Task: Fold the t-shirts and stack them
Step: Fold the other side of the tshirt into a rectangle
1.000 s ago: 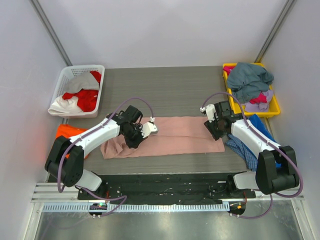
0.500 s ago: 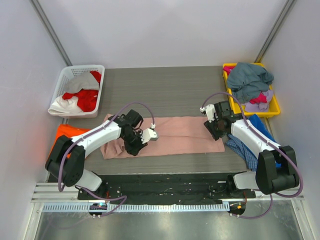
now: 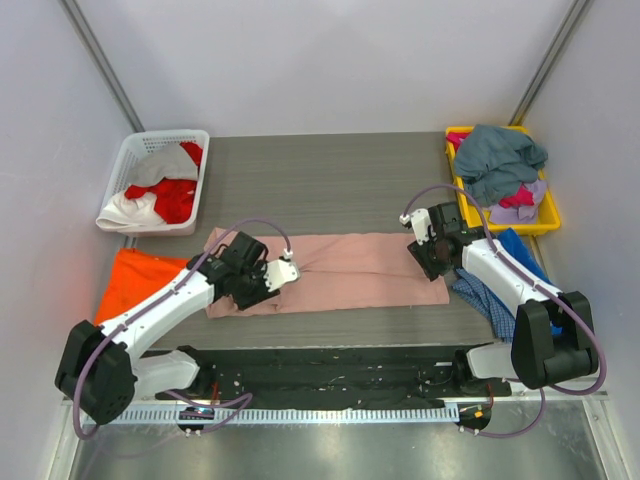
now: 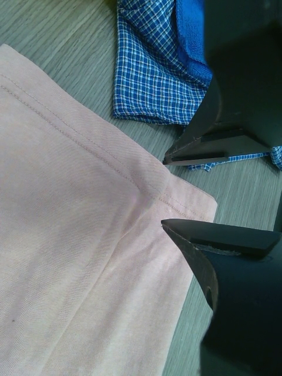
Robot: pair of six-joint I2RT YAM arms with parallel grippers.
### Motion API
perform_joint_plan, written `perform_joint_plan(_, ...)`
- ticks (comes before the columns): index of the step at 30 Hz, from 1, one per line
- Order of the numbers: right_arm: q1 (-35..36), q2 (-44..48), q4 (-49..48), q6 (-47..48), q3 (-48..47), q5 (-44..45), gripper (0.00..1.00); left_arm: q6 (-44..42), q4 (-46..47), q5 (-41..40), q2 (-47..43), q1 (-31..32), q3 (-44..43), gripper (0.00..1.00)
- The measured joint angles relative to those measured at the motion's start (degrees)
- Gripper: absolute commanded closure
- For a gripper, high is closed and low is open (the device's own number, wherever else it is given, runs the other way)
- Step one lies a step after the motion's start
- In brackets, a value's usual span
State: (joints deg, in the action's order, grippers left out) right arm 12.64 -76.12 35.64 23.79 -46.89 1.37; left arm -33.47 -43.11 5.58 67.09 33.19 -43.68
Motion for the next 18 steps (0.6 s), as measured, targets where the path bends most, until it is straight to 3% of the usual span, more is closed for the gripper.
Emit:
perform_joint_plan(6, 0.00, 0.02, -0.04, 0.00, 0.28, 0.02, 0.52, -0.11, 2.93, -5.51, -3.17, -2.67, 6.93, 0.53)
perform_joint_plan(18, 0.00, 0.02, -0.04, -0.02, 1.27, 0.00, 0.52, -0.04, 4.13, -7.06, -7.34, -4.02, 7.61, 0.53)
